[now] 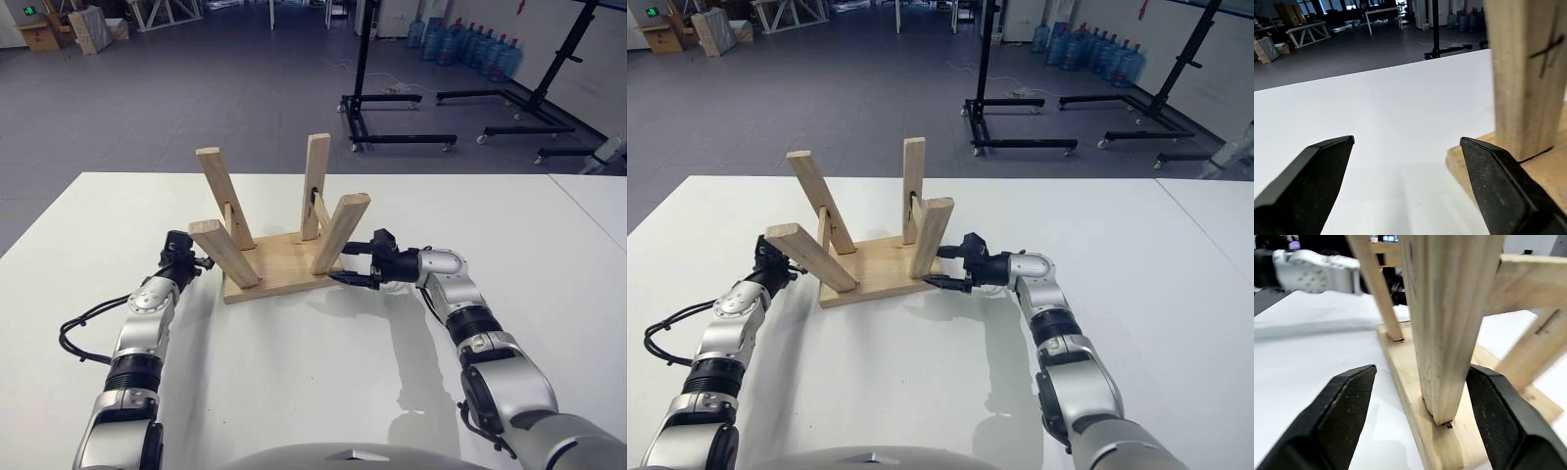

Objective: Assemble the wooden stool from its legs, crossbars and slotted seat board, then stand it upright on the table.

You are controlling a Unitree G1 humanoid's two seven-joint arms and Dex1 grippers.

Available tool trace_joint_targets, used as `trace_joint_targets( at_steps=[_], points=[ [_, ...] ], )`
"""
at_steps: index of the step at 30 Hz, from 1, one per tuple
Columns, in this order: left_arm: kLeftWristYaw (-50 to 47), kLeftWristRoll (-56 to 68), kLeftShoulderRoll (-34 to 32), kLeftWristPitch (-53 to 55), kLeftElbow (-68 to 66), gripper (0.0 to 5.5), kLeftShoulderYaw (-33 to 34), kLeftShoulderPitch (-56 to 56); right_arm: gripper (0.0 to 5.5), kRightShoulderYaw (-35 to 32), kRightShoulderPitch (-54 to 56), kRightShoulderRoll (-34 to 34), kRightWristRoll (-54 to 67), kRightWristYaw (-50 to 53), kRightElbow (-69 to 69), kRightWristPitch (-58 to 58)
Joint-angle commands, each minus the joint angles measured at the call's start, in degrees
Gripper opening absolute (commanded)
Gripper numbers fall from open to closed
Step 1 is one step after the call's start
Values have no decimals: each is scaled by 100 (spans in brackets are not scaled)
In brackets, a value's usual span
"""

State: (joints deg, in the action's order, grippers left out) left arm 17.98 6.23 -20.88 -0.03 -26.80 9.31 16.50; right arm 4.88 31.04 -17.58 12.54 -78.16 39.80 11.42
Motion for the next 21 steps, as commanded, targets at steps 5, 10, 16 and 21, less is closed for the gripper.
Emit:
trace_joint_targets(
  at_steps=[5, 10, 16, 21],
  points=[
    [9, -16, -51, -205, -134, 396, 72, -11, 327, -9, -1330, -52, -225, 1421, -2239, -291],
    [-51, -91, -12, -274, -179, 396, 23, -133, 327, 64, -2155, -251, -777, 2468, -3340, -364],
    [-136, -165, 80, -363, -235, 396, -66, -125, 327, -194, -2662, -147, -1003, 3687, -4030, -786],
    [-180, -180, 172, -388, -212, 396, -108, -155, 327, -872, -1877, 598, -1703, 6404, -3476, -579]
  ],
)
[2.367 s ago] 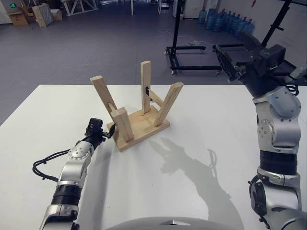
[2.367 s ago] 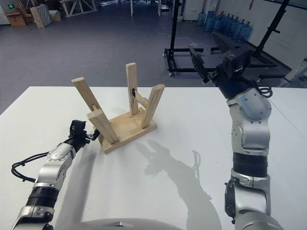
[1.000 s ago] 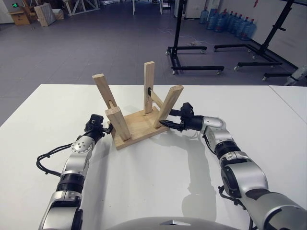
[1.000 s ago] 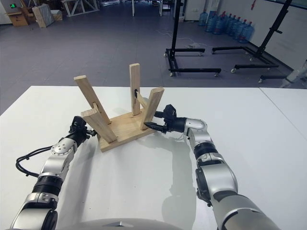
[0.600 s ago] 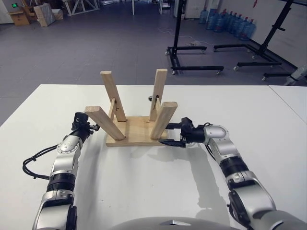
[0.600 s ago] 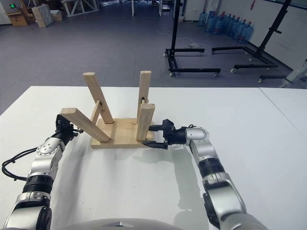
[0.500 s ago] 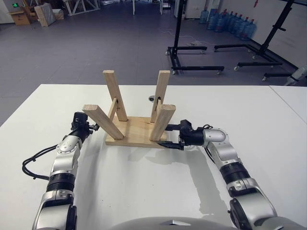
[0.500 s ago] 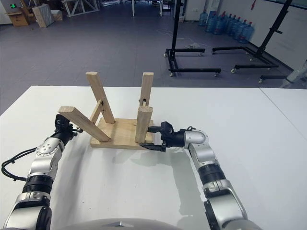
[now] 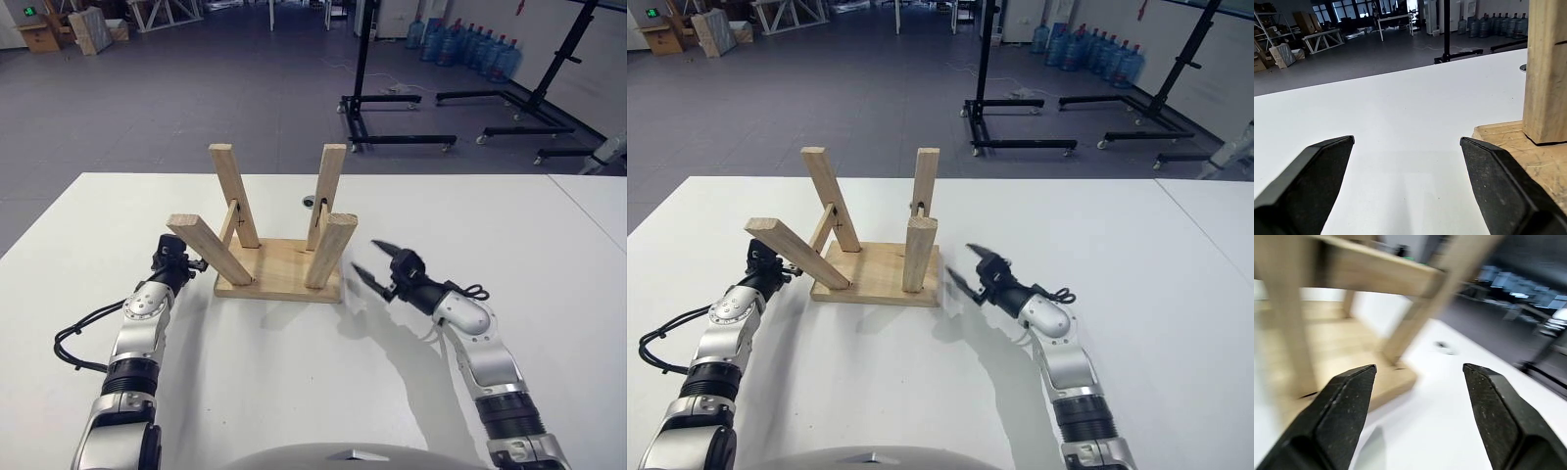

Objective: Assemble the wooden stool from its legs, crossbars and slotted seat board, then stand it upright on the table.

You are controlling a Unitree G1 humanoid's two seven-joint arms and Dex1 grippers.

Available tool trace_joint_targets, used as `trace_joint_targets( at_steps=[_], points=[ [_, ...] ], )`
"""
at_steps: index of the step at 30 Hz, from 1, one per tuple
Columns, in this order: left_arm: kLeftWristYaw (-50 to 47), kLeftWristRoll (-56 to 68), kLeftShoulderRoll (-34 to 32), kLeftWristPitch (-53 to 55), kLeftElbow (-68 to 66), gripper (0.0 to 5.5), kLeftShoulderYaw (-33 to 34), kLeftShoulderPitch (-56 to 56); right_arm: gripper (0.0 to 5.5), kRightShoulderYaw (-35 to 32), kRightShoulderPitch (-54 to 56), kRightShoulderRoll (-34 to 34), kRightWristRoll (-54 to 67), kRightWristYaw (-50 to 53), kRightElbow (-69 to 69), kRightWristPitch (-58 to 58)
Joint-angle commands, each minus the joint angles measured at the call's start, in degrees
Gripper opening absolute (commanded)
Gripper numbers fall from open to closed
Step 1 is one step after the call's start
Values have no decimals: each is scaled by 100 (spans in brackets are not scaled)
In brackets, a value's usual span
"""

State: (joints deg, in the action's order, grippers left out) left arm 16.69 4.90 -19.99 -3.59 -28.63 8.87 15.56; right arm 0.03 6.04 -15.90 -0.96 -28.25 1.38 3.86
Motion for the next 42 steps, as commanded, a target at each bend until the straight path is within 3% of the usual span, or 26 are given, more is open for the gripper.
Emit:
trace_joint_targets(
  at_steps=[1, 6, 11, 20, 28, 37, 42],
  points=[
    [-56, -50, 106, -33, -21, 396, -72, -59, 327, -393, 764, 541, -493, 1794, 485, 410],
    [-76, -63, 307, 10, 93, 396, -171, -85, 327, -280, 1209, 1058, -1331, 3626, 1339, 971],
    [-97, -85, 789, 148, 459, 396, -524, -332, 327, -222, 1147, 1153, -1112, 3675, 1625, 1092],
    [-251, -123, 987, 217, 693, 396, -646, -591, 327, -416, 349, 234, 725, 1090, 1040, 694],
    [-133, -75, 628, 235, 538, 396, -432, -220, 327, 171, 199, -624, 2199, -2329, 1010, -461],
    [-12, -118, 486, 142, 220, 396, -434, 40, 327, 244, 1376, -686, 2218, -3393, 2221, -616],
    [54, -161, 439, 82, 2, 396, -468, 171, 327, 607, 1429, -596, 2173, -3920, 2199, -804]
  ],
)
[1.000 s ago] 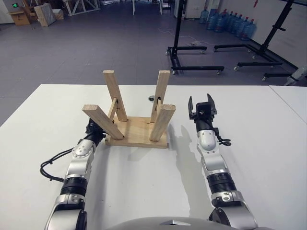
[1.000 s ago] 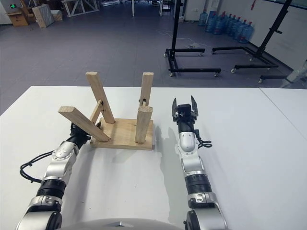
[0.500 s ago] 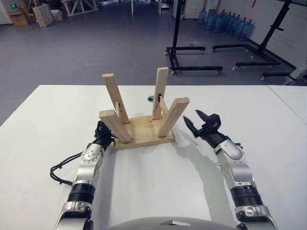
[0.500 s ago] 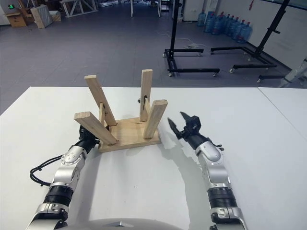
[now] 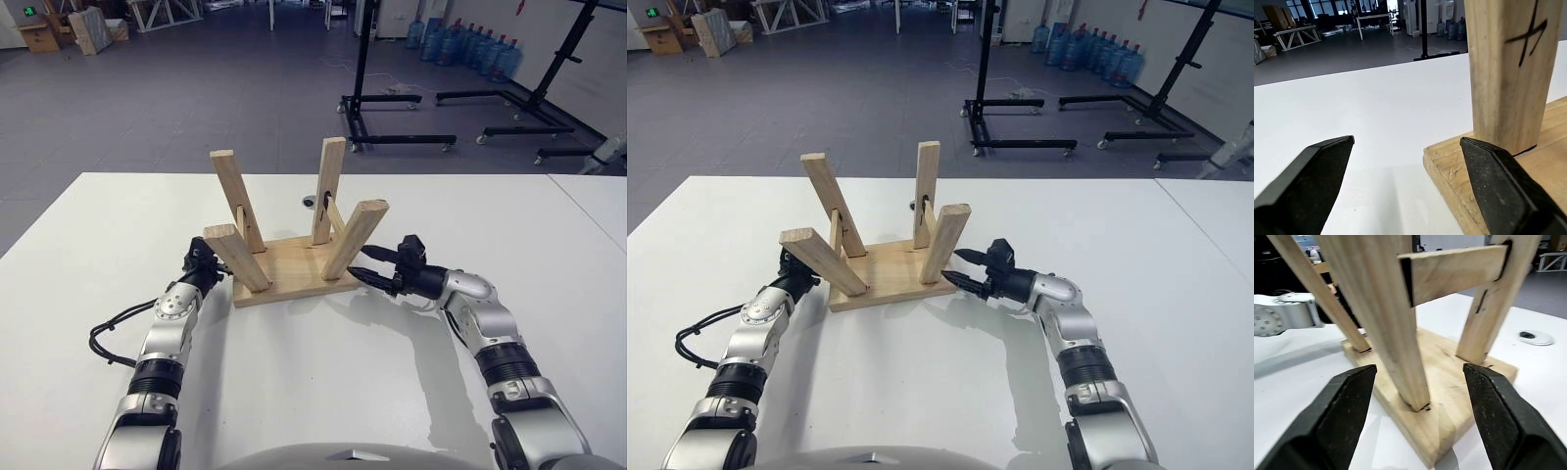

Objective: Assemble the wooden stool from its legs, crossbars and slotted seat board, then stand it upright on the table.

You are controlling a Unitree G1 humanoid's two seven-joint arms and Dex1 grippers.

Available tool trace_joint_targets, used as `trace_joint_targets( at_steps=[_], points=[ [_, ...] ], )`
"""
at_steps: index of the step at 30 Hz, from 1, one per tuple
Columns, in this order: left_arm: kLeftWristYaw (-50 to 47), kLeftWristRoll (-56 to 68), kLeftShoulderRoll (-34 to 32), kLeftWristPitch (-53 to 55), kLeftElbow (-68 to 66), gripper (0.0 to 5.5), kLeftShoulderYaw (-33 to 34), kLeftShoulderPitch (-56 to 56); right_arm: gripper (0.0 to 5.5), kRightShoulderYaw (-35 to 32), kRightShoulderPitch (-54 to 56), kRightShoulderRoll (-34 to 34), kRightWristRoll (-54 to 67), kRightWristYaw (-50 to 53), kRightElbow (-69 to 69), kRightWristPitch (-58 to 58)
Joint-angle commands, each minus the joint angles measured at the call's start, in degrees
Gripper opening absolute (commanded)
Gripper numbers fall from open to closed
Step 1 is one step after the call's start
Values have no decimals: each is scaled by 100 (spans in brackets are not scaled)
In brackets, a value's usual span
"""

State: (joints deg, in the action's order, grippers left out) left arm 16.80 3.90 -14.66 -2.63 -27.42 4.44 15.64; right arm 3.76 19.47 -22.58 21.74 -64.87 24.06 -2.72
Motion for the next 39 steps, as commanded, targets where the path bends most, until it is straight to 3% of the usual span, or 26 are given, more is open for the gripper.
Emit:
trace_joint_targets(
  at_steps=[1, 5, 10, 13, 18, 26, 33, 36, 39],
  points=[
    [52, -63, -108, -26, -150, 396, -19, 180, 327, 274, 108, 114, -108, -297, -63, -139],
    [69, -61, -146, -45, -181, 396, 2, 209, 327, 353, 294, 334, -178, -335, 136, 19],
    [555, 184, -293, -45, 173, 396, 23, 123, 270, 311, 398, 414, -315, -287, 386, 261],
    [1496, 394, -1009, -156, 532, 396, 138, 121, 216, 313, 395, 391, -318, -365, 327, 255],
    [2857, 564, -2267, -382, -181, 396, 357, 732, 131, 378, 375, 423, -322, -476, 177, 211],
    [5821, 575, -2950, -749, 166, 396, -797, 274, 114, 515, 563, 386, -426, -851, 326, 179],
    [5815, 372, -2664, -957, -148, 396, -1004, 708, 112, 630, 589, 287, -438, -1203, 279, 85],
    [5896, 493, -2763, -824, 22, 396, -918, 448, 112, 565, 512, 148, -1, -1407, -237, -845],
    [6242, 857, -3292, -383, 617, 396, -593, -91, 111, 549, 345, -195, 479, -1478, -946, -2247]
  ],
)
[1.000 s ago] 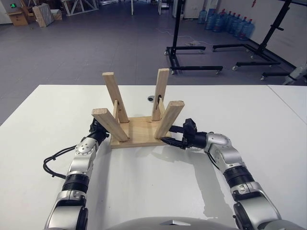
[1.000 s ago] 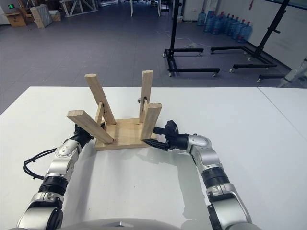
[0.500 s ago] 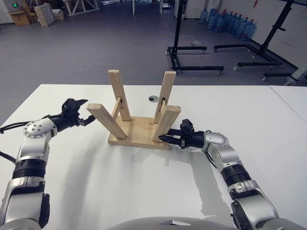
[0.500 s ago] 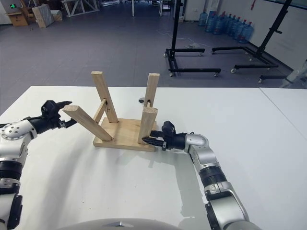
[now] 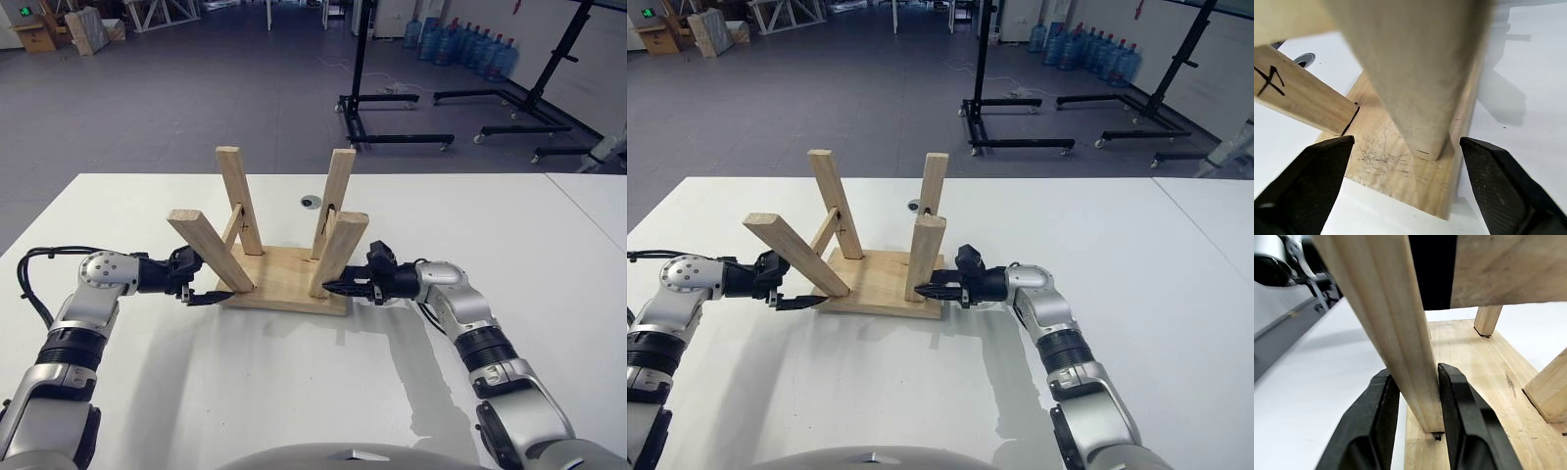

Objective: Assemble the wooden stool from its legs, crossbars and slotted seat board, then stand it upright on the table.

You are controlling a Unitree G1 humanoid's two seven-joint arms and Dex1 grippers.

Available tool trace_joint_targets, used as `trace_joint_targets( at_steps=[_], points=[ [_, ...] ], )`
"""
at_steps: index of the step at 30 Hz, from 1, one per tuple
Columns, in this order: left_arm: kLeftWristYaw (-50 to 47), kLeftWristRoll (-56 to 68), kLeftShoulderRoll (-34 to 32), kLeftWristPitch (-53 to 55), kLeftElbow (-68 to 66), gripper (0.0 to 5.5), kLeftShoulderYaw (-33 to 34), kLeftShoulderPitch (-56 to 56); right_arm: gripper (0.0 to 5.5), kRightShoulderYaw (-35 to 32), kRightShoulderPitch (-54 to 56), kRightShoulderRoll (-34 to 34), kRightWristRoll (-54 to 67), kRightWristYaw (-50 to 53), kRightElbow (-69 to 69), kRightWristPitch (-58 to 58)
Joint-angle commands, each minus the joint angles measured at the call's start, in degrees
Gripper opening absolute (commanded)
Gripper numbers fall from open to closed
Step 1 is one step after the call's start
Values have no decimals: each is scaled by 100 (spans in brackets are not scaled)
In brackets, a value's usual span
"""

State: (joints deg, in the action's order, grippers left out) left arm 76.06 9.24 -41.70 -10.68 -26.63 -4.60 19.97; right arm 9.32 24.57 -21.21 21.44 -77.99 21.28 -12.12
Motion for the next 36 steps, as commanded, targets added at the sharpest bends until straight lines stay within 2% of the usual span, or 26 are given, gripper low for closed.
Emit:
trace_joint_targets(
  at_steps=[1, 5, 8, 12, 14, 16, 18, 22, 29, 35, 36],
  points=[
    [480, 600, -783, 681, 853, 396, 509, -726, 111, -22, -250, -516, 727, -225, -957, -1824],
    [737, 1690, -1232, 1675, 2221, 396, 1309, -1463, 110, -297, -341, -1171, 1786, -265, -1863, -3823],
    [381, 2040, -1187, 2064, 2691, 396, 1748, -1711, 110, -453, -116, -1637, 2566, -328, -2002, -5402],
    [-94, 1735, -1000, 2070, 3243, 396, 1655, -2318, 105, -807, 261, -1811, 3199, 83, -1531, -7303],
    [-156, 1043, -1224, 1648, 3281, 396, 1343, -2668, 103, -937, 266, -1923, 3372, 228, -1381, -7857],
    [-70, 530, -1458, 1226, 3467, 396, 1144, -2989, 103, -965, 268, -1981, 3428, 406, -1245, -8023],
    [-78, 532, -1420, 1140, 3857, 396, 1062, -3032, 103, -985, 308, -1894, 3358, 561, -1122, -8003],
    [-165, 602, -1250, 1275, 4591, 396, 621, -2868, 102, -1072, 249, -1532, 3295, 848, -1007, -7784],
    [-328, 795, -1118, 1699, 4907, 396, 231, -2719, 102, -1066, 40, -1106, 3144, 1102, -883, -7118],
    [-562, 617, -784, 1922, 4285, 309, -226, -2406, 102, -862, 61, -1193, 3100, 843, -885, -6692],
    [-599, 509, -743, 1880, 4166, 295, -314, -2347, 139, -850, 84, -1204, 3122, 829, -885, -6716]
  ],
)
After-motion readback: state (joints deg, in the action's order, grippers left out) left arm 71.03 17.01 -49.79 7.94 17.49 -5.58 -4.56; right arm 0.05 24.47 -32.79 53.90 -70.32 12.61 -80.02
